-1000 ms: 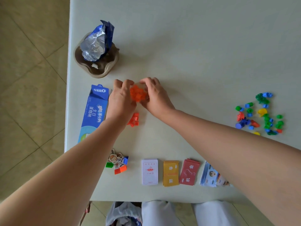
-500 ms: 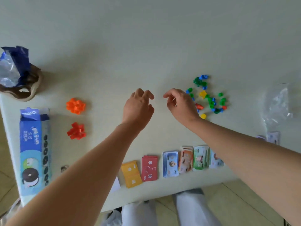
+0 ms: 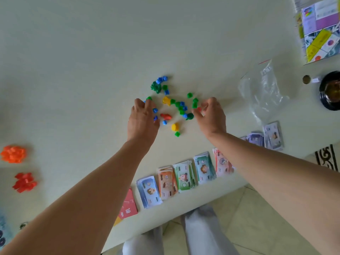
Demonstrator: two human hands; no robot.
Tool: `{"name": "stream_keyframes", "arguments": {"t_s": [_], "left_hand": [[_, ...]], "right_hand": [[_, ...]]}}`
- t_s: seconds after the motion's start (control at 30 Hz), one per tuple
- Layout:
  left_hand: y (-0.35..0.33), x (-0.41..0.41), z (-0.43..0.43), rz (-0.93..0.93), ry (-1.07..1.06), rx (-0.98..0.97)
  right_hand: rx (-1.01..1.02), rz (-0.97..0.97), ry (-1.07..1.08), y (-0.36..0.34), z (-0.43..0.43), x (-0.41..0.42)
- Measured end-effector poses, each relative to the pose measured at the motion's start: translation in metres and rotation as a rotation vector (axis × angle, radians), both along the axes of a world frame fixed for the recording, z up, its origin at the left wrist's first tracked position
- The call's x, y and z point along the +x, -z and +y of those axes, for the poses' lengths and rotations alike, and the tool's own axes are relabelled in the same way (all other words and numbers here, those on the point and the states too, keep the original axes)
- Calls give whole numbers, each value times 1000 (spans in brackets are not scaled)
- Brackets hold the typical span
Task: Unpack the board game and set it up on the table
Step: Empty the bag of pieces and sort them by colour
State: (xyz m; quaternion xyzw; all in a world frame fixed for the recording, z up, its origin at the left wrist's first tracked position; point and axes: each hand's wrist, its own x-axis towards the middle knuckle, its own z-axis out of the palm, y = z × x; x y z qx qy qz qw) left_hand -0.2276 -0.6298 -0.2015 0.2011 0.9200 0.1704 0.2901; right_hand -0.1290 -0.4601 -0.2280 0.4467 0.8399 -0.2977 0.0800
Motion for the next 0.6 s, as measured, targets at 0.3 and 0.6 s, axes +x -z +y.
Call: {"name": "stream_keyframes", "arguments": {"t_s": [0.3, 0.6], "left_hand": [[5, 2, 5, 13, 10, 15], [-14, 2, -32, 22, -75, 55]], "right_hand": [[-39, 6, 70, 0, 13, -10], [-119, 330, -58, -28, -25, -41]]}}
